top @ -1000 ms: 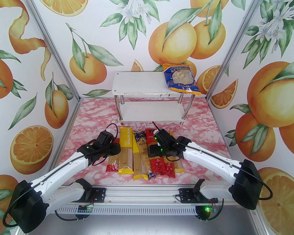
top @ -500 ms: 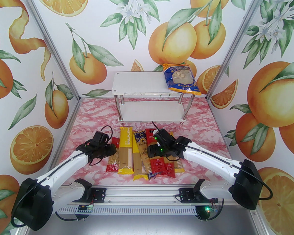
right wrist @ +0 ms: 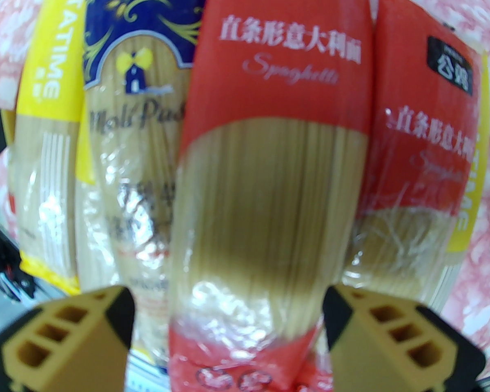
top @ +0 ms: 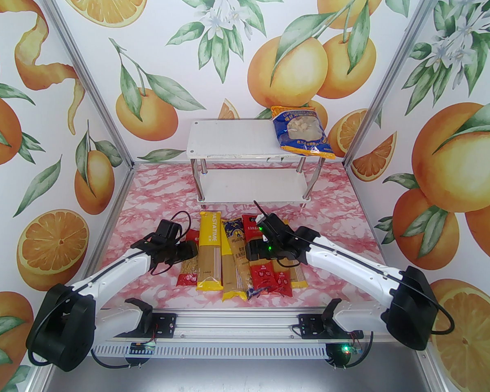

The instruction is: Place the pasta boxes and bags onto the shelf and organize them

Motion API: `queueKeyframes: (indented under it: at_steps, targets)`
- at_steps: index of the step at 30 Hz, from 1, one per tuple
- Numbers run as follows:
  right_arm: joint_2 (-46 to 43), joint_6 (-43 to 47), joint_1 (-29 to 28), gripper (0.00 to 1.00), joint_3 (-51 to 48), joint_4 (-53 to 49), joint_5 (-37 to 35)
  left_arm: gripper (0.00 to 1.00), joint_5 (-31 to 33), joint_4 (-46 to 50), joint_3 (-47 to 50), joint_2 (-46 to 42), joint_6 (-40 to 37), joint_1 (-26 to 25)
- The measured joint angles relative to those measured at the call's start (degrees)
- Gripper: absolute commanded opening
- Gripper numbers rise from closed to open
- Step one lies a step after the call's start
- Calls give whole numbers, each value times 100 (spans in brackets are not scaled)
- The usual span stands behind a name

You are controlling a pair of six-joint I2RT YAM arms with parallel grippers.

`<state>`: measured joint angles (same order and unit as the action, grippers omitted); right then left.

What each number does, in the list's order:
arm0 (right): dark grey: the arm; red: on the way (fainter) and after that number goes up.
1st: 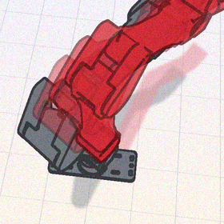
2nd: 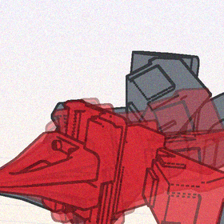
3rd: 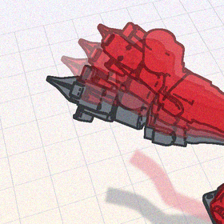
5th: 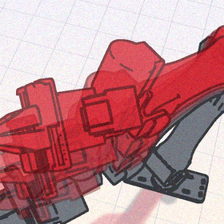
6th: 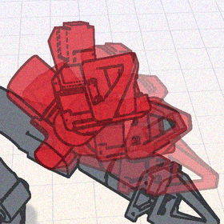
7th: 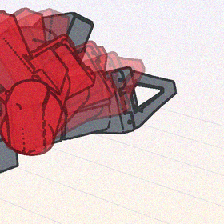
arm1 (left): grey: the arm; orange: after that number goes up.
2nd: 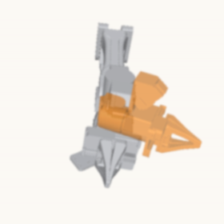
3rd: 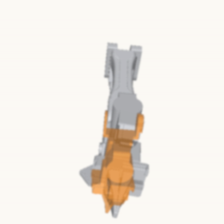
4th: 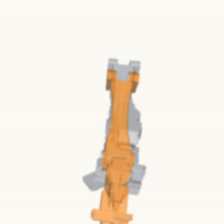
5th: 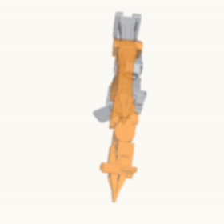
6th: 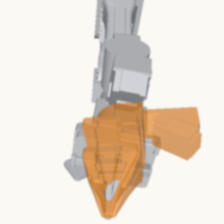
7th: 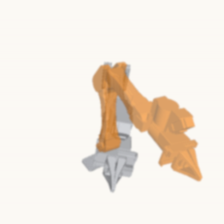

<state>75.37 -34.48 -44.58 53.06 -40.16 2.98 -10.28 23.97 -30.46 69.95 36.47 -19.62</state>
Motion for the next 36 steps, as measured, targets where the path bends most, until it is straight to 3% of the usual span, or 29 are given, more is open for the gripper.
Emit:
queueKeyframes:
  at_steps: [4, 6, 7, 8, 9, 22, 36]
  targets:
    - [0, 0, 2, 81, 0, -2, 2, 29, -68, -90, 20, 52, -59, 15]
    - [0, 0, 4, 81, 0, -2, 2, 22, -201, -208, 24, 120, -70, 44]
    - [0, 0, 7, 81, 2, -2, 2, 16, -264, -273, 20, 144, -74, 48]
    - [0, 0, 9, 81, 4, -4, 4, 2, -332, -295, 9, 177, -107, 50]
    - [2, 0, 11, 81, 7, -4, 2, 0, -367, -293, -7, 181, -90, 61]
    - [94, 33, 13, 81, 153, -7, 7, 0, -352, 238, -308, -85, -343, 87]
    - [92, 109, 42, 80, 160, 44, 7, 0, 181, 1399, -1897, -789, -664, 293]
